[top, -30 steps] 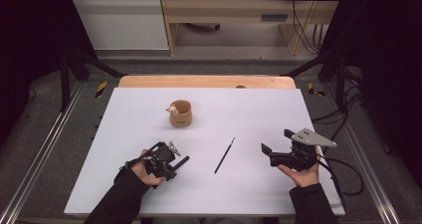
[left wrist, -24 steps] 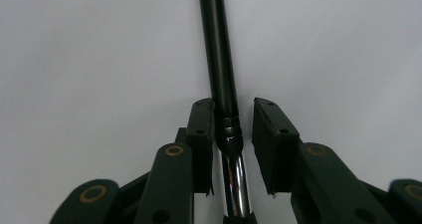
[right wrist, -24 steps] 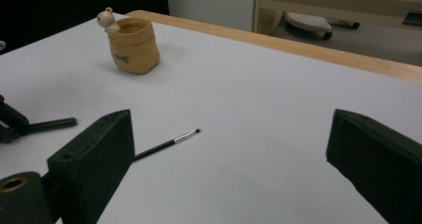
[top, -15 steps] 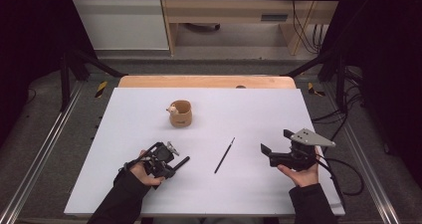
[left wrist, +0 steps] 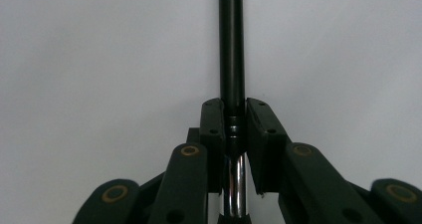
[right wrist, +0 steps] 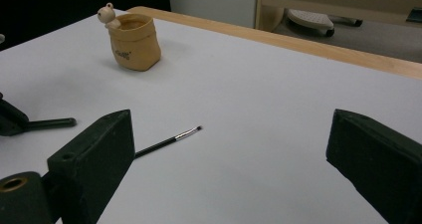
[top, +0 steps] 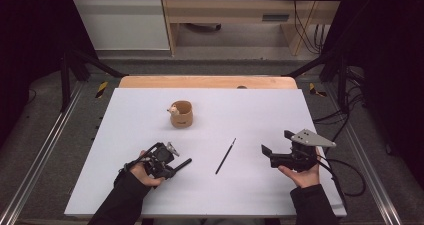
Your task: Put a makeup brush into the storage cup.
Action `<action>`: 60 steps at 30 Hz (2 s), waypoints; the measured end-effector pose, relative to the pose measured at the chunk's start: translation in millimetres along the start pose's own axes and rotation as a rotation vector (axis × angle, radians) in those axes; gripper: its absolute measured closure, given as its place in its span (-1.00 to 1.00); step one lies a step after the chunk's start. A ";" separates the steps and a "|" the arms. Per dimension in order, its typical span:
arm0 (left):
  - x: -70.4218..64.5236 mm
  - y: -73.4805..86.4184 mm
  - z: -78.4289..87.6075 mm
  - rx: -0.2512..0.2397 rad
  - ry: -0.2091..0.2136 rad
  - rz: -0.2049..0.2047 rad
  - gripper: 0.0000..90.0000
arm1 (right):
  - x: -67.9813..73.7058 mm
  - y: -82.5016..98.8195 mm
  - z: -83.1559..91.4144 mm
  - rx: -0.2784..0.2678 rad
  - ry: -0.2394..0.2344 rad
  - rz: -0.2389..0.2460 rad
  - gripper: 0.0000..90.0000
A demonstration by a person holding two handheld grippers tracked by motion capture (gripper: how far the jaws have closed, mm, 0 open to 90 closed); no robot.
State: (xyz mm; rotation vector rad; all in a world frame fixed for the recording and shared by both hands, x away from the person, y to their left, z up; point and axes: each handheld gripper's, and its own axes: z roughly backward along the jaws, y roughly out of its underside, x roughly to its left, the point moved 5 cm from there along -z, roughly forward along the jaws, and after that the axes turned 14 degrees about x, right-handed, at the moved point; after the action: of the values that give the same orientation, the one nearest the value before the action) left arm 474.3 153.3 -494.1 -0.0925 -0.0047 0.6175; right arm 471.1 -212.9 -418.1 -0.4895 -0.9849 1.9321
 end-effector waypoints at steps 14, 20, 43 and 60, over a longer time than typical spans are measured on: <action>-0.5 3.2 15.0 -0.059 -0.029 -0.037 0.75 | 0.4 0.0 0.4 0.000 -0.002 0.000 -0.88; -1.3 4.0 23.7 -0.097 -0.033 -0.040 0.75 | 0.2 -0.1 0.8 0.000 -0.001 0.002 -0.88; -15.7 -1.3 49.9 -0.259 -0.013 -0.067 0.75 | 9.1 -4.3 0.8 0.003 -0.002 0.037 -0.88; -24.7 -15.0 63.7 -0.319 -0.025 -0.108 0.75 | 28.4 -19.7 -5.9 0.025 -0.002 0.130 -0.86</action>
State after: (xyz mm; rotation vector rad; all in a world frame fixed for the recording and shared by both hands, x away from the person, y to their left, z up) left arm 460.9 132.3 -428.8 -0.3903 -0.1323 0.5055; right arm 470.5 -180.5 -404.8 -0.5486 -0.9498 2.0580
